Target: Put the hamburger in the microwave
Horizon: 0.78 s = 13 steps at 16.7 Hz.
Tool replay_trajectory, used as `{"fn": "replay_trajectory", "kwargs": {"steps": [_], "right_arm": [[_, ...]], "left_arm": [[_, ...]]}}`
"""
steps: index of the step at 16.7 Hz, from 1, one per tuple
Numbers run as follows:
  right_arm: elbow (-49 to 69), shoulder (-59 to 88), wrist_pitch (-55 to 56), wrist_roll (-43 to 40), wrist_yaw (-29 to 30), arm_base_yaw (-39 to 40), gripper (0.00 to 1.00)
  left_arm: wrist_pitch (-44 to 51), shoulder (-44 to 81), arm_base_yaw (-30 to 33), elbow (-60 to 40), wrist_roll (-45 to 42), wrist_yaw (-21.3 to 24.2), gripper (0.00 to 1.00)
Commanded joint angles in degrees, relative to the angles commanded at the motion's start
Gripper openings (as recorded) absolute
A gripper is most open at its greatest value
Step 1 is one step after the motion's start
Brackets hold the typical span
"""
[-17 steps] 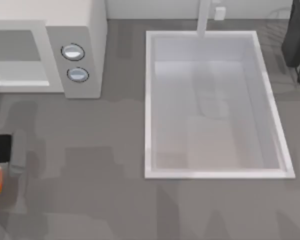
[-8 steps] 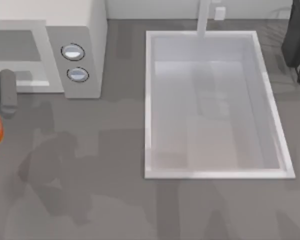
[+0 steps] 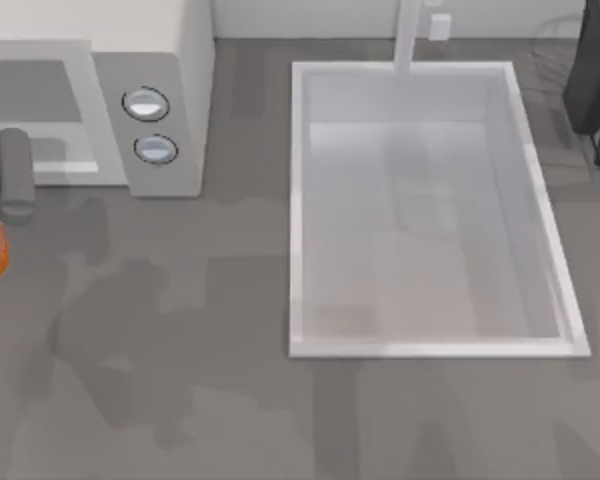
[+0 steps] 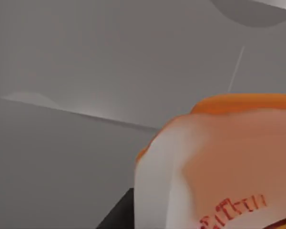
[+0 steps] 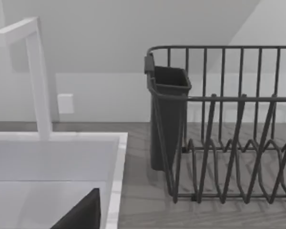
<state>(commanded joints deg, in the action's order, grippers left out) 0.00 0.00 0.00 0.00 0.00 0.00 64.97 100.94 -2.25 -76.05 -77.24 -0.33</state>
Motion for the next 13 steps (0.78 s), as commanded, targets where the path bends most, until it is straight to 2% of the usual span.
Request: {"fn": "replay_trajectory", "kwargs": {"steps": [3, 6, 9, 13], "right_arm": [[0.0, 0.0, 0.0, 0.0, 0.0, 0.0, 1.0], [0.0, 0.0, 0.0, 0.0, 0.0, 0.0, 1.0], [0.0, 0.0, 0.0, 0.0, 0.0, 0.0, 1.0], [0.0, 0.0, 0.0, 0.0, 0.0, 0.0, 1.0]], "left_arm": [[-4.9, 1.0, 0.2, 1.3, 5.3, 0.7, 0.0], [-14.8, 3.2, 0.2, 3.2, 15.4, 1.9, 0.0], [-29.1, 6.0, -0.2, 5.3, 27.8, 3.2, 0.0], [-53.7, 8.8, -1.0, 8.4, 43.7, 5.4, 0.0]]}}
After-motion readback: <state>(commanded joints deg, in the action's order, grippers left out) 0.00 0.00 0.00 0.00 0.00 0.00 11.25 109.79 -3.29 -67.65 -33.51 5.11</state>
